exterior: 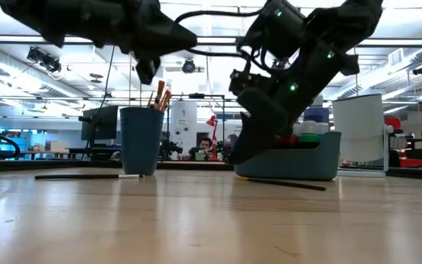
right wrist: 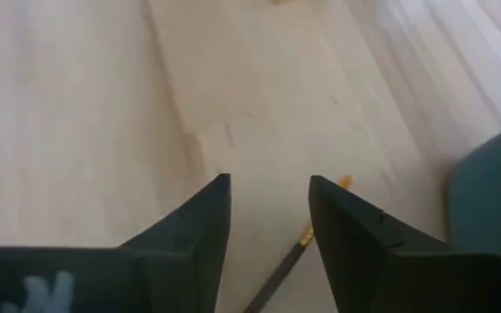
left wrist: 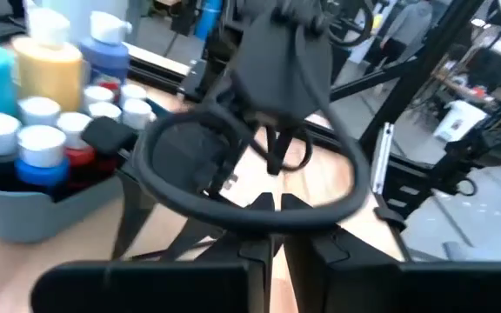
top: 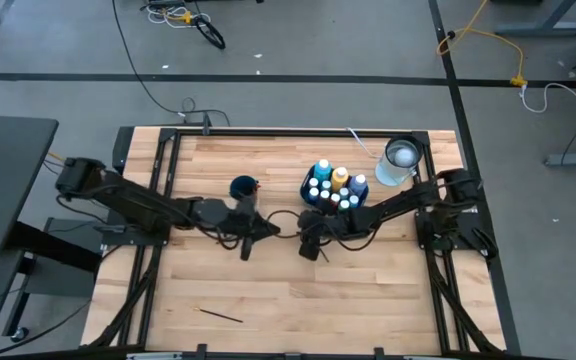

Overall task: Pick & Place Paint Supplies
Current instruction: Put the silver paintbrush into the blue cup

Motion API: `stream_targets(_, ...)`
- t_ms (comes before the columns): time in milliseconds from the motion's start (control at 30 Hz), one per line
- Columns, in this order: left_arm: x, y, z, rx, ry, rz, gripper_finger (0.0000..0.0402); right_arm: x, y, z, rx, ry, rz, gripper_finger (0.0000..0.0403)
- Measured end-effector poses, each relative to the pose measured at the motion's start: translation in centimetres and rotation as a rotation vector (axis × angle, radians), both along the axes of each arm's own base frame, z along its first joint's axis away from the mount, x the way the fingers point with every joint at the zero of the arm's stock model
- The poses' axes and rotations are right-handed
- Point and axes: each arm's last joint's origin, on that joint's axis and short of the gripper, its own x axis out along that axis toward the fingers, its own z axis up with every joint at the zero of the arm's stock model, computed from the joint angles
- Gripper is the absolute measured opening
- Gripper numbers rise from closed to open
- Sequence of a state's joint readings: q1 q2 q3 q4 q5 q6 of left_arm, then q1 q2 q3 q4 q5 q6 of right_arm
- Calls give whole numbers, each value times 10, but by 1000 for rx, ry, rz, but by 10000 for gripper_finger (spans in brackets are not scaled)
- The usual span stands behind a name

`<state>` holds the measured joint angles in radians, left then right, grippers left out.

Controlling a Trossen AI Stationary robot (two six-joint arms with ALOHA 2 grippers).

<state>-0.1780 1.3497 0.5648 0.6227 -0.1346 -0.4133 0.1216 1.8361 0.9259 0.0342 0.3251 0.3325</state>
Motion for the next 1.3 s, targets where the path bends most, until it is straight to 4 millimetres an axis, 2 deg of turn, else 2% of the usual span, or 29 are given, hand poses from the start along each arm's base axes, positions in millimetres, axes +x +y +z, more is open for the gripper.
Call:
stream_targets(267,-28,-2,23,114,33,97,32,-4,-17,-9,-19,90,-42,151)
stream_targets(367,-34,-2,25,133,61,135,32,-5,-15,-4,-33,94,-5,151)
stream_targets(533,-39,-3,20,198,126,177,31,-1,-9,15,-38,58,18,151)
stream_targets(767,-42,-3,14,229,191,257,31,1,16,31,-1,91,113,144)
stream_targets(933,-44,-8,11,270,221,187,32,3,42,43,18,90,200,128)
stream_targets(1033,-45,-12,7,289,255,145,31,2,54,44,42,77,203,124)
stream_targets(1133,-49,-16,2,275,297,182,31,-1,61,44,54,82,208,124)
stream_targets(1300,-62,-21,-18,188,395,242,35,-1,70,46,36,42,227,123)
